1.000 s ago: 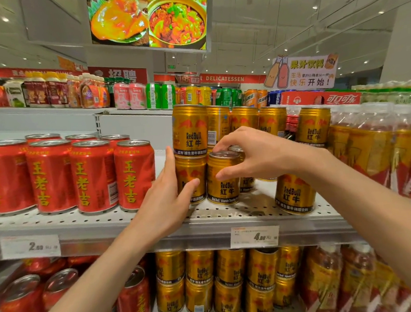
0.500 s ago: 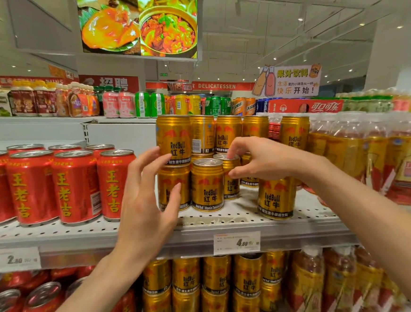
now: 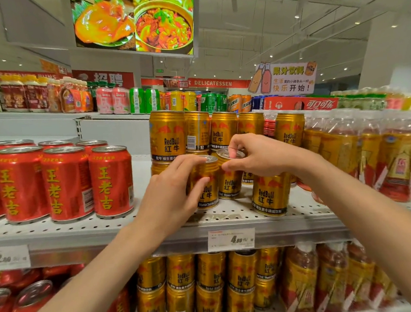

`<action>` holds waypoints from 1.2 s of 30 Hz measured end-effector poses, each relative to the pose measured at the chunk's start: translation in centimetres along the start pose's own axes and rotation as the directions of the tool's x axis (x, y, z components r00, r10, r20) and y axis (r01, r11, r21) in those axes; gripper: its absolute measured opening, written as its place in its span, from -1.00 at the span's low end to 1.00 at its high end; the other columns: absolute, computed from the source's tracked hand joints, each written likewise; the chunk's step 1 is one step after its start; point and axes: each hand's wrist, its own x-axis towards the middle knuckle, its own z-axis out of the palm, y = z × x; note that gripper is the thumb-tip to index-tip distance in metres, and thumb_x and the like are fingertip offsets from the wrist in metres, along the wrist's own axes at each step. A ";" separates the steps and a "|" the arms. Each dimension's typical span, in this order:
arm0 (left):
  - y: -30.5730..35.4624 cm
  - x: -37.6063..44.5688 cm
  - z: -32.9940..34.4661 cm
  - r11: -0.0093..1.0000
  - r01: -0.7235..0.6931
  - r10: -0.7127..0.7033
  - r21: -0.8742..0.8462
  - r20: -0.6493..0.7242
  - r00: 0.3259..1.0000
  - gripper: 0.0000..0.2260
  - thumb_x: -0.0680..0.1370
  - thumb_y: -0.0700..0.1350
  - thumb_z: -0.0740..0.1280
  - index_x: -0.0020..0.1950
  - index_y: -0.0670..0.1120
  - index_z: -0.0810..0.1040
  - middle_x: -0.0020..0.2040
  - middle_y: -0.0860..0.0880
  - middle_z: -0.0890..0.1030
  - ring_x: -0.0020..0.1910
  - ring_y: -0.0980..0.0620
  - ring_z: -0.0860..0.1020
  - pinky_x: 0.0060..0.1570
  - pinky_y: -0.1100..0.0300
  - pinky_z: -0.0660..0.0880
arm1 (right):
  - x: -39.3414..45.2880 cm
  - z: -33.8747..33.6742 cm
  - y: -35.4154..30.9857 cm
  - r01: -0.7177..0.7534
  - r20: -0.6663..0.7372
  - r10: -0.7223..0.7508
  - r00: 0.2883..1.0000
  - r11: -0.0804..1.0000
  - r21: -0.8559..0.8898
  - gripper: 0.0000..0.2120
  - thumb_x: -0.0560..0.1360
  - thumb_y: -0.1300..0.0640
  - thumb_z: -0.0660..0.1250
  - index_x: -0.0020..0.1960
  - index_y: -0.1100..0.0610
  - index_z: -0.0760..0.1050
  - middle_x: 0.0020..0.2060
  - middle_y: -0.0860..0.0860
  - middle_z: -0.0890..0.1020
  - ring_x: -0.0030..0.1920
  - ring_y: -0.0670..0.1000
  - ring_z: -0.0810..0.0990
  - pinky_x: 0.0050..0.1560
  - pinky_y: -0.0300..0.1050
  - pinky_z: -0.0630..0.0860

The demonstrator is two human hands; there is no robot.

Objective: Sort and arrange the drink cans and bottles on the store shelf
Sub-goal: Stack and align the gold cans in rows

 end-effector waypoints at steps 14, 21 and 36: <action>0.1 -0.8 0.8 0.997 0.030 -0.033 -0.077 -0.046 0.998 -0.65 0.59 -0.06 0.39 0.39 -0.01 0.52 0.44 0.07 0.50 -0.42 0.22 0.49 -0.20 0.09 0.63 | -2.1 -0.1 0.6 0.010 -0.016 -0.011 1.000 0.998 -0.066 -0.62 0.51 -0.34 0.28 0.12 -0.07 0.44 0.15 -0.07 0.61 0.09 0.01 0.60 0.10 0.05 0.60; 1.7 0.3 0.3 0.991 -0.120 0.125 0.052 -0.092 0.988 -0.67 0.56 0.02 0.35 0.27 -0.11 0.56 0.21 -0.07 0.50 -0.34 0.21 0.42 -0.48 0.12 0.56 | -3.8 -4.1 3.2 0.038 -0.144 -0.025 0.989 0.995 0.091 -0.73 0.68 -0.03 0.17 0.28 -0.03 0.55 0.25 -0.15 0.55 0.24 -0.13 0.51 0.20 -0.18 0.49; 5.8 5.7 3.6 0.992 -0.126 0.123 -0.018 0.382 0.916 -0.35 0.44 0.48 0.14 0.35 0.11 0.52 0.25 0.16 0.59 0.21 0.14 0.45 0.23 0.03 0.48 | -1.2 -5.6 6.8 -0.040 0.189 0.044 0.981 0.999 -0.023 -0.74 0.61 -0.08 0.32 0.24 -0.02 0.60 0.16 -0.11 0.64 0.20 -0.08 0.59 0.17 -0.14 0.54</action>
